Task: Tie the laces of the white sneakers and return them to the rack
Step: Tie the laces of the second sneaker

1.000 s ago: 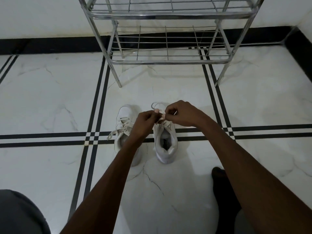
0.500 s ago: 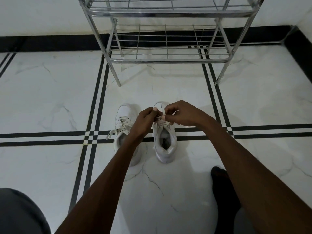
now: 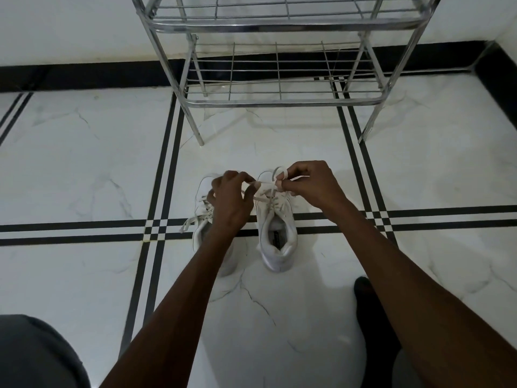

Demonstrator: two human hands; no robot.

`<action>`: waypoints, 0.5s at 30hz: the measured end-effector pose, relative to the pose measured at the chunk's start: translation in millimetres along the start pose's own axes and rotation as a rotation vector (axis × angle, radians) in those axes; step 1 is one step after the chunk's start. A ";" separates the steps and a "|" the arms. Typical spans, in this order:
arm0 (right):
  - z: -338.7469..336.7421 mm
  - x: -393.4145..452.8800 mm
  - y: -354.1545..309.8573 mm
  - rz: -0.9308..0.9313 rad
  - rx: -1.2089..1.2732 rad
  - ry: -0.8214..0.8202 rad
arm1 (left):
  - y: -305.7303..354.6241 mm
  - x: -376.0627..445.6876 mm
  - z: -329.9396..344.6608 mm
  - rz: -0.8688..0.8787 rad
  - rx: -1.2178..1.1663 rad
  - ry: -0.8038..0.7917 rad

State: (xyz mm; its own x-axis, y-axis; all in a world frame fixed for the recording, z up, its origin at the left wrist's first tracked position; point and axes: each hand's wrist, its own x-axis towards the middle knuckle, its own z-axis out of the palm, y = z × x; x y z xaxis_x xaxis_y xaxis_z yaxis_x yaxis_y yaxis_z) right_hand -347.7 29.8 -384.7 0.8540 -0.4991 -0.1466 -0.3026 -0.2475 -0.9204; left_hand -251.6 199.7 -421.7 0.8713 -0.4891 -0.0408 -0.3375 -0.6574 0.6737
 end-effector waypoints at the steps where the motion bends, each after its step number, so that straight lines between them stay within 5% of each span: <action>1: -0.5 -1.2 -0.1 0.019 0.031 -0.015 | -0.2 -0.5 -4.9 -0.026 -0.003 0.008; 5: -3.4 1.3 5.9 0.172 0.101 -0.032 | -14.1 -6.4 -24.3 -0.108 0.025 0.059; 10: -16.0 2.6 53.7 0.601 0.009 0.172 | -62.9 -19.4 -45.0 -0.290 0.265 0.246; 15: -5.6 -7.0 56.9 0.548 0.011 0.192 | -57.4 -27.5 -28.0 -0.229 0.243 0.233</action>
State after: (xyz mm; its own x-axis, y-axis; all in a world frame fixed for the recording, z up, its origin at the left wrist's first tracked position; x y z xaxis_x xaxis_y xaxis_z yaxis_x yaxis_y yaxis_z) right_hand -373.3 14.6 -434.0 0.4814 -0.6940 -0.5353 -0.6737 0.0977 -0.7326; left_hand -246.2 266.9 -438.5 0.9817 -0.1897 0.0174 -0.1754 -0.8644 0.4712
